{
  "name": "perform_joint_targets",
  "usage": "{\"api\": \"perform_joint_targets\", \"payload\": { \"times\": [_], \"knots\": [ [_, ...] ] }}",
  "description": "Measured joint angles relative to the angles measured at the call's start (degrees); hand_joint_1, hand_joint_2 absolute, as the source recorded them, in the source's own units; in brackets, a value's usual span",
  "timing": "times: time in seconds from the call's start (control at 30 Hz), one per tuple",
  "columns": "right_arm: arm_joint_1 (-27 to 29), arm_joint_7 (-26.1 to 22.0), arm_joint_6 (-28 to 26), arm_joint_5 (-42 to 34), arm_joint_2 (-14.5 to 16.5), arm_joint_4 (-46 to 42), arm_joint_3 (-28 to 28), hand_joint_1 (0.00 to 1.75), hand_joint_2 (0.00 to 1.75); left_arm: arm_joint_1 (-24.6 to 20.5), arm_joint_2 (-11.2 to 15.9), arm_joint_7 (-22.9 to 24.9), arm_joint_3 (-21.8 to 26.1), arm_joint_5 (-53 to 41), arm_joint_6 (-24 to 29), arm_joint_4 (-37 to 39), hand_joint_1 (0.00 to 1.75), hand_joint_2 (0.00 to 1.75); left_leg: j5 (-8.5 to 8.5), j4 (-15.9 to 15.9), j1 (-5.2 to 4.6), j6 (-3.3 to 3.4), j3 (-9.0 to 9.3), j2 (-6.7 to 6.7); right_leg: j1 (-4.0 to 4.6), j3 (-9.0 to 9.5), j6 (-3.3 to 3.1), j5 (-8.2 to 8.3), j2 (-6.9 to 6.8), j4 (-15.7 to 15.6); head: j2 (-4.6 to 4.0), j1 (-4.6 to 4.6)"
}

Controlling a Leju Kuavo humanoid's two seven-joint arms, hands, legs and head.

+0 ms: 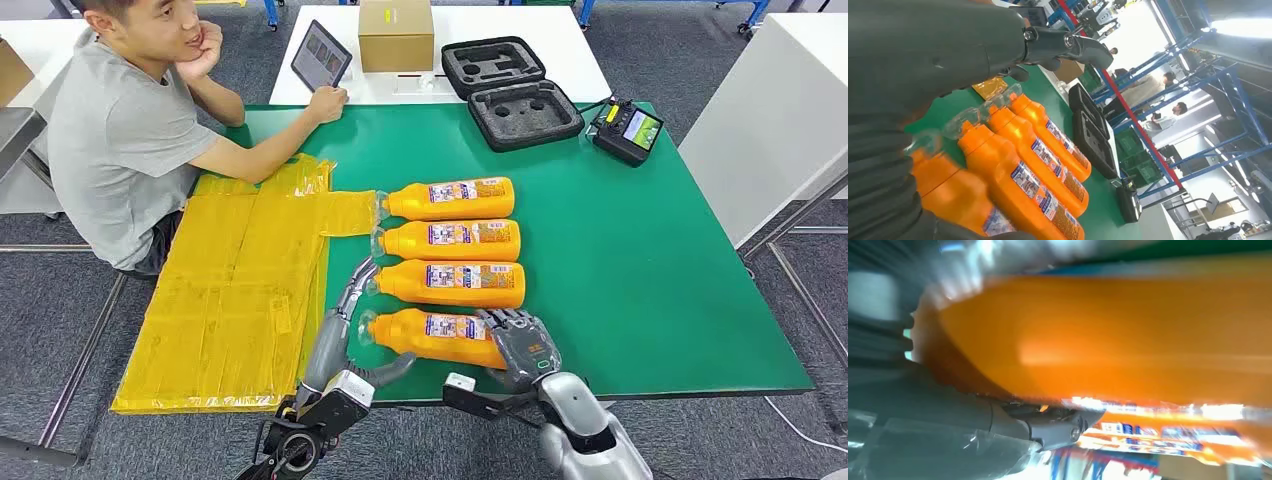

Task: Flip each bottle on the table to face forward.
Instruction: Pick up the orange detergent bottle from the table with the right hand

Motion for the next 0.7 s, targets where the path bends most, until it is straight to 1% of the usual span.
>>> {"api": "perform_joint_targets", "payload": {
  "times": [0.07, 0.13, 0.23, 0.3, 0.53, 0.7],
  "knots": [
    [0.0, -1.5, 0.3, -2.6, 0.0, 0.0, -0.4, 1.75, 1.75, 0.0, 0.0, 0.0, -0.1, 0.7, 1.1, -0.3, 0.00, 1.75, -0.01, 0.0, 0.00, 0.00, -0.01, 0.03, 0.00, 0.00, 0.00, 0.00, 0.01, 0.0, 0.00, -0.01],
    [0.0, -3.9, 1.1, -7.2, 0.2, 0.0, -1.2, 1.75, 1.75, 0.1, 0.0, 0.0, -0.5, 2.2, 3.7, -1.4, 0.00, 1.75, -0.02, 0.0, 0.00, 0.00, -0.02, 0.06, 0.00, -0.01, 0.00, 0.01, 0.03, 0.0, 0.00, -0.01],
    [0.0, -5.7, 2.4, -11.7, 0.4, 0.0, -2.3, 1.75, 1.75, 0.2, 0.3, 0.0, -1.4, 4.1, 8.2, -5.1, 0.00, 1.75, -0.02, 0.0, 0.01, -0.01, -0.04, 0.05, 0.03, -0.02, 0.00, 0.01, 0.02, 0.0, 0.00, -0.02],
    [-0.1, -6.0, 2.9, -13.3, 0.6, 0.0, -2.8, 1.75, 1.75, 0.3, 0.5, 0.0, -2.1, 4.6, 9.8, -8.3, 0.00, 1.75, -0.01, 0.0, 0.02, -0.01, -0.05, 0.05, 0.05, -0.02, 0.00, 0.01, 0.02, 0.0, 0.00, -0.02],
    [-0.1, -6.8, 2.8, -15.7, 1.1, 0.2, -4.1, 1.75, 1.75, 1.3, 1.0, -0.1, -3.3, 4.3, 10.4, -15.5, 0.00, 1.75, -0.01, 0.0, 0.03, -0.01, -0.09, 0.03, 0.04, -0.05, 0.00, 0.01, 0.02, 0.0, 0.00, -0.01],
    [1.3, -9.4, 0.1, -20.3, 1.9, -0.4, -5.7, 1.75, 1.75, 2.8, 1.0, -0.1, -3.3, 5.1, 10.0, -20.5, 0.00, 1.75, -0.01, 0.0, 0.02, -0.01, -0.21, -0.01, 0.03, -0.13, 0.01, 0.00, -0.02, 0.0, 0.00, -0.01]
  ]
}}
